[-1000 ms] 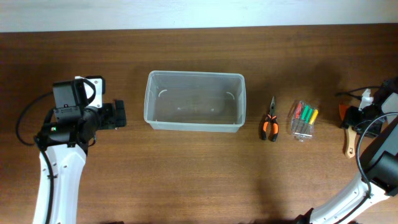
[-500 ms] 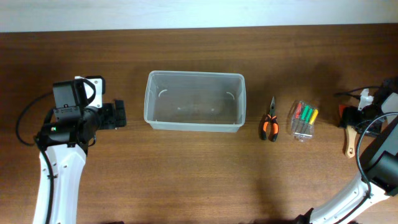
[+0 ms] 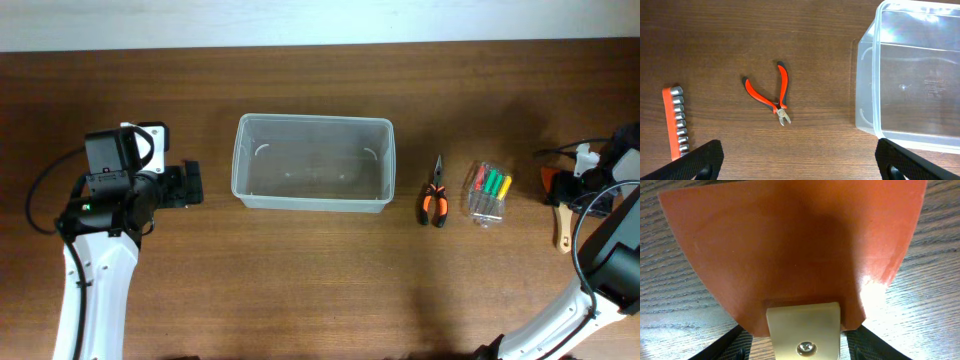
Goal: Pack container
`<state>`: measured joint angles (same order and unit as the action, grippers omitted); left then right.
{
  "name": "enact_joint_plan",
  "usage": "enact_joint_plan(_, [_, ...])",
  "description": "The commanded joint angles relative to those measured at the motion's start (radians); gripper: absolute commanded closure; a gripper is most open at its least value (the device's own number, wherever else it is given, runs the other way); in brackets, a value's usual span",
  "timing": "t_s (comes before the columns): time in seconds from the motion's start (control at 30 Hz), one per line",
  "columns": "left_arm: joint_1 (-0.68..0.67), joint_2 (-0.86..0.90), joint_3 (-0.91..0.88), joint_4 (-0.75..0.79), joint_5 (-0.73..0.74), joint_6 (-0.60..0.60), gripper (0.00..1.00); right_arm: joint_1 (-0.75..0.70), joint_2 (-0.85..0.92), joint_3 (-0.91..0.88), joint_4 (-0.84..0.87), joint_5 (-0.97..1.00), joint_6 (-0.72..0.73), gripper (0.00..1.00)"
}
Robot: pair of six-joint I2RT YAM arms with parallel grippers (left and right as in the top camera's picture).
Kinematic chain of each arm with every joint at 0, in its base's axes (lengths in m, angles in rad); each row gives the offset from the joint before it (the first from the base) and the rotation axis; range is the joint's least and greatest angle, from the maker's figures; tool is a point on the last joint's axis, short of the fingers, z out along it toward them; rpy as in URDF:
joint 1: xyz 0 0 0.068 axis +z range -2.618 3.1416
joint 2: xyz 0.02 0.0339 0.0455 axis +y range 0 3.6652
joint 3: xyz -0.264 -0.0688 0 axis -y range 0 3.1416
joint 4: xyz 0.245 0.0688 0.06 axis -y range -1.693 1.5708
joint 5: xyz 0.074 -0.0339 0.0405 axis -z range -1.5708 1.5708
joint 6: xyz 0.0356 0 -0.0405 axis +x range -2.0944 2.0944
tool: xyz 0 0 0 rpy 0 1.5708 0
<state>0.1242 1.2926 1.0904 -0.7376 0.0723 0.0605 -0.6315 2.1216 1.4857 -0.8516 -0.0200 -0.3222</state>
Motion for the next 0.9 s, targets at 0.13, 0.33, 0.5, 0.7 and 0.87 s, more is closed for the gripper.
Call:
enact_joint_plan(0.13, [0.003,0.004,0.018,0.003,0.014,0.016,0.01,-0.032,0.079,-0.064,-0.014,0.032,-0.011,0.37])
enact_joint_plan(0.33, [0.003,0.004,0.018,0.003,0.014,0.016,0.01,-0.058,0.079,-0.089,0.000,0.032,-0.014,0.18])
enact_joint_plan(0.5, [0.003,0.004,0.018,0.003,0.014,0.016,0.01,-0.058,0.079,-0.089,0.003,0.032,-0.014,0.21])
enact_joint_plan(0.7, [0.003,0.004,0.018,0.003,0.014,0.016,0.01,-0.058,0.079,-0.089,0.004,0.032,-0.014,0.34])
enact_joint_plan(0.87, [0.003,0.004,0.018,0.003,0.014,0.016,0.01,-0.057,0.079,-0.089,0.015,0.032,-0.014,0.42])
